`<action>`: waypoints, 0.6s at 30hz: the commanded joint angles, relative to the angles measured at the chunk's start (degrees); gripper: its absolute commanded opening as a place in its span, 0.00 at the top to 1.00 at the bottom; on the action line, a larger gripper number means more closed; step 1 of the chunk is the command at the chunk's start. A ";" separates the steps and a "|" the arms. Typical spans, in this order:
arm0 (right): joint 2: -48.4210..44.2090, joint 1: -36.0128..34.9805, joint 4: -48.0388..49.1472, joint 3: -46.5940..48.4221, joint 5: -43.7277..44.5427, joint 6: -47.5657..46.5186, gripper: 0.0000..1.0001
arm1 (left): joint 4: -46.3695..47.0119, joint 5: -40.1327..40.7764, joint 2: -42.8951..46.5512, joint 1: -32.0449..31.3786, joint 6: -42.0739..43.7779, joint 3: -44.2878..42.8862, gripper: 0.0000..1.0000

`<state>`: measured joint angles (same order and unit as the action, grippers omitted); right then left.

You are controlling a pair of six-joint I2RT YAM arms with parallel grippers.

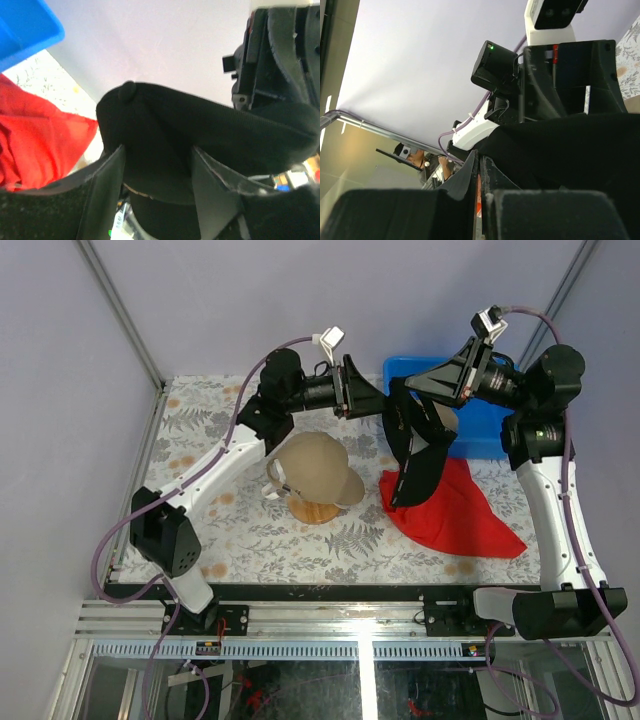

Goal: Stack the hats

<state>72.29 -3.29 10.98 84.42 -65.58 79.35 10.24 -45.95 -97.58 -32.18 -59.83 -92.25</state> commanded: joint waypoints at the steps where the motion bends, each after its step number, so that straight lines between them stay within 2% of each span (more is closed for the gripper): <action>1: -1.13 -1.29 1.04 0.53 -0.30 -0.08 1.00 | -1.04 0.21 -0.94 -1.20 1.21 -2.05 0.59; 3: -0.95 -1.68 1.02 0.41 -0.17 -0.13 1.00 | -0.31 0.61 -1.32 -1.51 0.14 -1.63 0.71; 6: -0.75 -2.07 0.54 0.19 -0.14 -0.63 1.00 | 1.64 0.96 -2.02 -1.73 -1.93 -0.87 0.95; 7: -0.75 -2.06 -0.35 -0.32 -0.18 -1.36 1.00 | 2.52 1.28 -2.11 -1.73 -3.05 0.00 1.00; 10: -0.77 -2.07 -3.61 -0.84 -0.16 -4.20 1.00 | 2.07 2.56 -1.30 -1.69 -3.35 1.31 1.00; 15: 0.21 -2.07 -21.75 1.86 2.91 -19.47 0.98 | -0.69 7.89 2.19 -0.22 -4.10 4.43 1.00; 18: 0.85 -2.05 -29.43 2.83 6.47 -26.51 0.93 | -1.73 10.10 4.41 1.38 -5.98 6.39 1.00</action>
<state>72.62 -4.86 -6.09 83.74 -63.18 64.75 8.88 -40.32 -97.58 -32.77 -63.46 -87.88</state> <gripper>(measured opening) 0.052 0.009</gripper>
